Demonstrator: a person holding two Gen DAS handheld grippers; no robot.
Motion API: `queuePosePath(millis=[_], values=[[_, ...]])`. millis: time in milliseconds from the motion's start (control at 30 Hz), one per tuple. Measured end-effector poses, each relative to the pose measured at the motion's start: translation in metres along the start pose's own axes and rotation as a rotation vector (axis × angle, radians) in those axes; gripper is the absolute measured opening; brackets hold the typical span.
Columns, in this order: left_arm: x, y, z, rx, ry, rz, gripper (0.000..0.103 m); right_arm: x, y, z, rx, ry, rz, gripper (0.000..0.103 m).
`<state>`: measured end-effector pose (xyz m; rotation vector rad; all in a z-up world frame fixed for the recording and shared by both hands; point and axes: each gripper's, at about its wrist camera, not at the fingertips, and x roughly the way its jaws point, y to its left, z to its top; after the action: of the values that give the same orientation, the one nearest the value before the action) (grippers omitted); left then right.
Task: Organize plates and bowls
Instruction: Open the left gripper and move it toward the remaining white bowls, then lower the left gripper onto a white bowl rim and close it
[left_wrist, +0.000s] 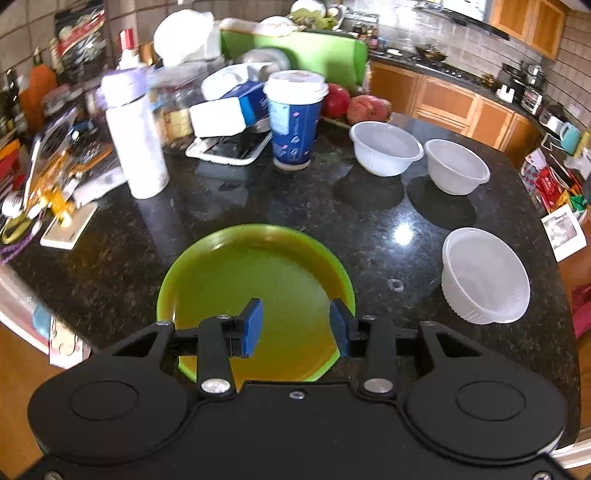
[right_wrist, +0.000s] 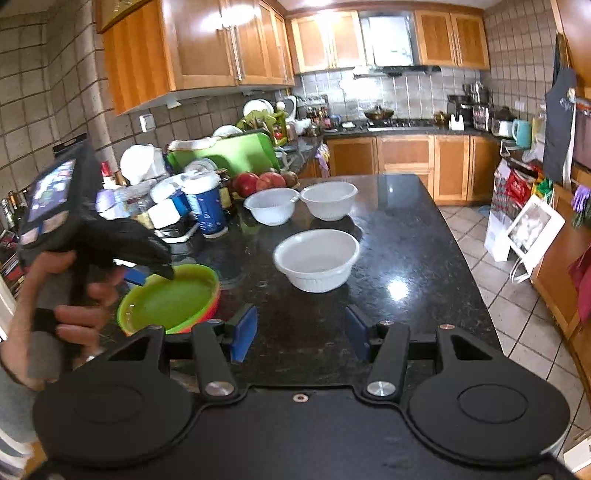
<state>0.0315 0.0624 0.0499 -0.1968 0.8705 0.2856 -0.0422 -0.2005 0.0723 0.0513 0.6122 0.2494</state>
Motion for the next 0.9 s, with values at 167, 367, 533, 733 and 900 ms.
queuePosePath(millis=[167, 367, 533, 733, 900], values=[[0.016, -0.015, 0.012, 0.082, -0.012, -0.055, 0.049, 0.040, -0.040, 0.010, 0.080, 0.023, -0.036, 0.055], [0.040, -0.036, 0.040, 0.224, -0.039, -0.117, 0.049, 0.082, -0.078, 0.030, 0.177, 0.049, -0.095, 0.055], [0.063, -0.044, 0.078, 0.299, 0.001, -0.227, 0.049, 0.117, -0.090, 0.061, 0.196, 0.061, -0.153, 0.055], [0.080, -0.061, 0.118, 0.340, -0.029, -0.233, 0.049, 0.169, -0.096, 0.111, 0.216, 0.136, -0.094, 0.055], [0.095, -0.082, 0.135, 0.348, -0.003, -0.234, 0.049, 0.201, -0.098, 0.143, 0.162, 0.166, -0.090, 0.055]])
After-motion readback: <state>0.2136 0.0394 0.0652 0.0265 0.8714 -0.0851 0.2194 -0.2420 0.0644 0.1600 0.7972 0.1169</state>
